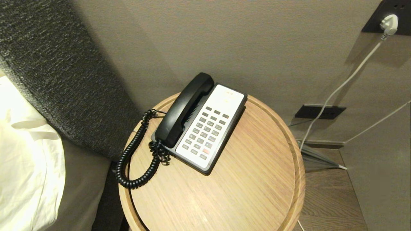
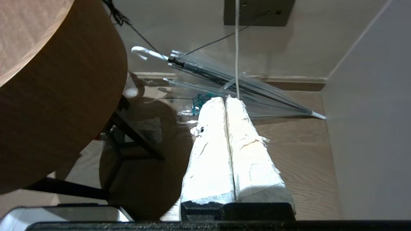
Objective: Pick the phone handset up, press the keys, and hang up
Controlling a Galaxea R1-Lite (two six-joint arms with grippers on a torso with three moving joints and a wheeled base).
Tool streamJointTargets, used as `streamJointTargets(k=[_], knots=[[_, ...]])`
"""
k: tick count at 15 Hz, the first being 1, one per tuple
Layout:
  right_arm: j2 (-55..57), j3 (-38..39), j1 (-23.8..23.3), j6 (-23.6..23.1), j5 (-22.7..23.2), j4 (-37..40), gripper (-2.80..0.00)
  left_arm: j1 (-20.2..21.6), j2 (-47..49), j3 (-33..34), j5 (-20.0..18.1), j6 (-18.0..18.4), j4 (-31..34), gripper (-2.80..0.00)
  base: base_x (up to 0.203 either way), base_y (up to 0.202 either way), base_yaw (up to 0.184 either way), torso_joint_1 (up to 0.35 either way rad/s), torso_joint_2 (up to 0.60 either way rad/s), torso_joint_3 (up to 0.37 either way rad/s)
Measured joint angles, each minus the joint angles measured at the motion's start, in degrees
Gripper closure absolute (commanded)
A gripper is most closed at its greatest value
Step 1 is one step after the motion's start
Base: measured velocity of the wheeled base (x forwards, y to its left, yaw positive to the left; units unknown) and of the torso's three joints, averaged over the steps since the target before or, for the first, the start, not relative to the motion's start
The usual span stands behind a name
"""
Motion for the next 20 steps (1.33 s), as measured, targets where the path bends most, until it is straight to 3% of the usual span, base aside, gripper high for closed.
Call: streamJointTargets(k=[13, 20], knots=[[-0.1, 0.0, 0.0, 0.1, 0.0, 0.0, 0.00, 0.0, 0.0, 0.0, 0.0, 0.0, 0.0, 0.00, 0.000, 0.000, 0.000, 0.000, 0.00, 0.000], [-0.1, 0.0, 0.0, 0.1, 0.0, 0.0, 0.00, 0.0, 0.0, 0.0, -0.2, -2.6, 0.0, 0.00, 0.000, 0.000, 0.000, 0.001, 0.00, 0.021]])
